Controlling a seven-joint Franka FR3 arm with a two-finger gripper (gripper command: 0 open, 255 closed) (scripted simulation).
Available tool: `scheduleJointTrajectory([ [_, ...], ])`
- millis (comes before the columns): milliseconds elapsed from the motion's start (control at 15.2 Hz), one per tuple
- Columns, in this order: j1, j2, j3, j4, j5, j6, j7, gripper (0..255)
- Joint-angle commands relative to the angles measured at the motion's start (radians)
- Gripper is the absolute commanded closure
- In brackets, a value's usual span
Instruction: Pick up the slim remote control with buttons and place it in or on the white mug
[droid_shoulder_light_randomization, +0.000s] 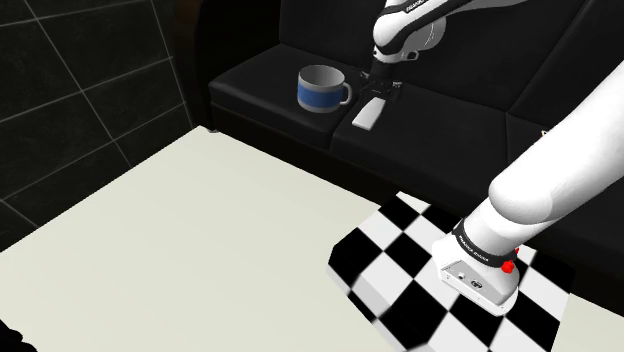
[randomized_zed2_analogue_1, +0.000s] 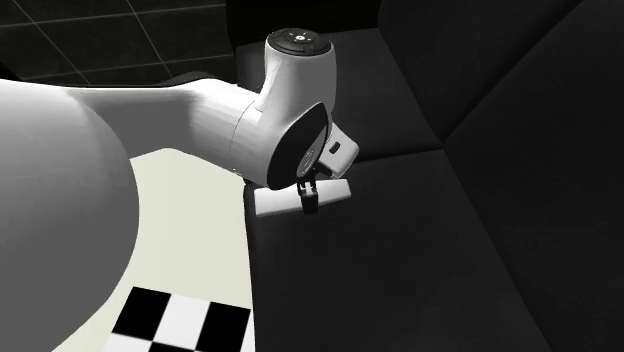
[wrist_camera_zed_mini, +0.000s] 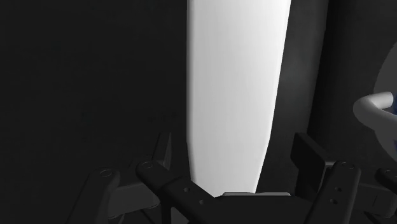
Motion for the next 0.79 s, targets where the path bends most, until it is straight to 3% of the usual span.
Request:
scheduleJointTrajectory([
  [0,0.000,0.016,0.000,-0.012,0.000,0.028,0.001,0],
  [594,0.000,0.029,0.000,-0.020,0.000,0.049,0.001,0],
  [660,0.000,0.029,0.000,-0.020,0.000,0.049,0.001,255],
  [726,0.000,0.029,0.000,-0.020,0.000,0.049,0.001,255],
])
